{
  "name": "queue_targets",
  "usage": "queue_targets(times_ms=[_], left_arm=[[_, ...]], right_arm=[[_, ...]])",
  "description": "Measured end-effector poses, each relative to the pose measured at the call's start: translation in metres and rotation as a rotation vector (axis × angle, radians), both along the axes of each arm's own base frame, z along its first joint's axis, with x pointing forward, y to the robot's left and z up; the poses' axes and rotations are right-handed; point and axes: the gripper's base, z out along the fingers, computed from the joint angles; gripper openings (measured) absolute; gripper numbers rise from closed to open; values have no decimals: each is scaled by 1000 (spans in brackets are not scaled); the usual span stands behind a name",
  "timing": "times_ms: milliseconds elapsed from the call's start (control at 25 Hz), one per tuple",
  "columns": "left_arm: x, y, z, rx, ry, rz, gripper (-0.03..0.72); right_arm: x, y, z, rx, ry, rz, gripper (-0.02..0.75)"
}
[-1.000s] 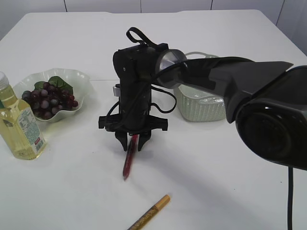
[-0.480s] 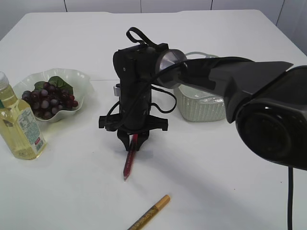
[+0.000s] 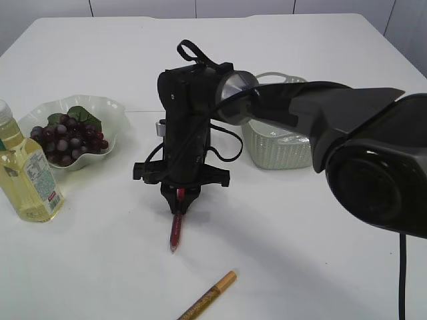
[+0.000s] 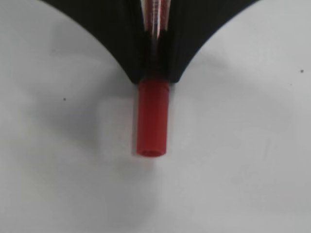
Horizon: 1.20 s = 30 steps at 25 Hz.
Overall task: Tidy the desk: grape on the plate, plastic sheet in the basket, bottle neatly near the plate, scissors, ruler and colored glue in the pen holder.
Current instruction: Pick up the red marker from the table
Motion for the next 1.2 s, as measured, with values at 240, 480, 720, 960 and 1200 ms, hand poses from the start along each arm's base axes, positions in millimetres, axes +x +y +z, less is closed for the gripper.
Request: queue_targets(times_ms=[240,480,720,960,1200], left_arm=[[0,0,0,0,0,0,253],[0,0,0,0,0,0,246],[0,0,0,0,0,0,244],[-1,-1,0,-15,8,-4,243],[-2,-4,0,-40,20,-11,243]], right_arm=[[0,0,0,1,-7,38,39],[3,-3,3,-47,-60,150,36],[5,-8,26,-91,-157,386,36],[-4,1,46,-77,-210,557,36],[-8,12,75,-5,-334,660,36]])
